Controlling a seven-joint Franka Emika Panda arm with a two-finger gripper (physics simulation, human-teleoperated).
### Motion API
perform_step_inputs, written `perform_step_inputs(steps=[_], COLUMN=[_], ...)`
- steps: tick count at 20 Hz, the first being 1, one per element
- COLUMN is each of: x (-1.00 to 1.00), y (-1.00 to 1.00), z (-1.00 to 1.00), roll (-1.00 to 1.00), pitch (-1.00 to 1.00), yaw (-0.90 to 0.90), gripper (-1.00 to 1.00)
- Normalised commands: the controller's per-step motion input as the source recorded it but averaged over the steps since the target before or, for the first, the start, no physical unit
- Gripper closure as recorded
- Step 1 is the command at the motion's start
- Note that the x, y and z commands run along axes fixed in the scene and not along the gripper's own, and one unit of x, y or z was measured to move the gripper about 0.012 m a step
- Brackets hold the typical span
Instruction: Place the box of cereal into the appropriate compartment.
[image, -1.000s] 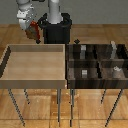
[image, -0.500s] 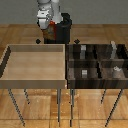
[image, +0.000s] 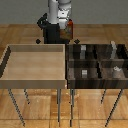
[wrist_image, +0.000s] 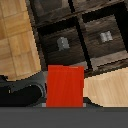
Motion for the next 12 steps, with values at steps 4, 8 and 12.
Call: perform_step_inputs(steps=[4, 8, 12], x=[0.0, 0.0, 0.0], y=[1.0, 1.0, 1.0], z=[0.0, 0.0, 0.0], roll=[0.0, 0.0, 0.0], pitch=[0.0, 0.0, 0.0], yaw=[0.0, 0.0, 0.0], gripper=[1.0, 1.0, 1.0])
